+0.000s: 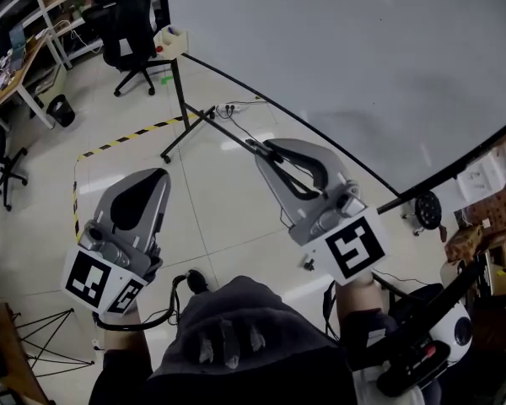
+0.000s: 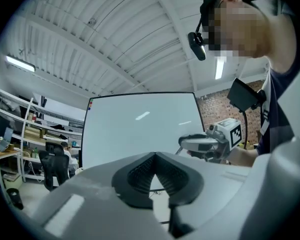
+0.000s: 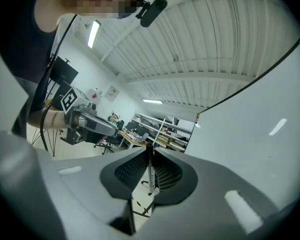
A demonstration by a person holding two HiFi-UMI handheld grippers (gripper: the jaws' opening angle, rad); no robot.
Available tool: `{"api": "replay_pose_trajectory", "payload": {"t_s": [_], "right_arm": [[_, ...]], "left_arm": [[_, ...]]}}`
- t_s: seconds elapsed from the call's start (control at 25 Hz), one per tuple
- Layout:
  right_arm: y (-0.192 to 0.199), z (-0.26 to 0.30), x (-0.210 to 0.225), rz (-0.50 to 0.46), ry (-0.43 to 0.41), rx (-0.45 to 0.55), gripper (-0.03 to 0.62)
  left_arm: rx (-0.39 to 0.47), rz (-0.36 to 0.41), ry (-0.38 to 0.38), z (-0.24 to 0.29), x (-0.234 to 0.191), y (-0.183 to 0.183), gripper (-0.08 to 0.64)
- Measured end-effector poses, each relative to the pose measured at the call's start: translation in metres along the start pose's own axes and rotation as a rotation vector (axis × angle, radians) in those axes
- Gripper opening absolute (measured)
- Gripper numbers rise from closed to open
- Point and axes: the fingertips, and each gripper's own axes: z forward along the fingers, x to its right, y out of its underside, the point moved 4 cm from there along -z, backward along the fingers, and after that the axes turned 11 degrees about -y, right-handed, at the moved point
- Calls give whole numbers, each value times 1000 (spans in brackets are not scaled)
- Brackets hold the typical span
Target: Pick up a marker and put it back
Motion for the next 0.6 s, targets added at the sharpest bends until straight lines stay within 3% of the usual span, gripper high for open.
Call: {"api": "replay_pose_trajectory", "payload": {"t_s": [0.24, 0.6], "right_arm": [[0, 10, 12, 15, -12, 13, 43], [5, 16, 6, 27, -23, 23, 43]], "left_arm": [[-35, 22, -27, 8, -9, 2, 6], [-20, 23, -61, 0, -20, 0, 6]]}}
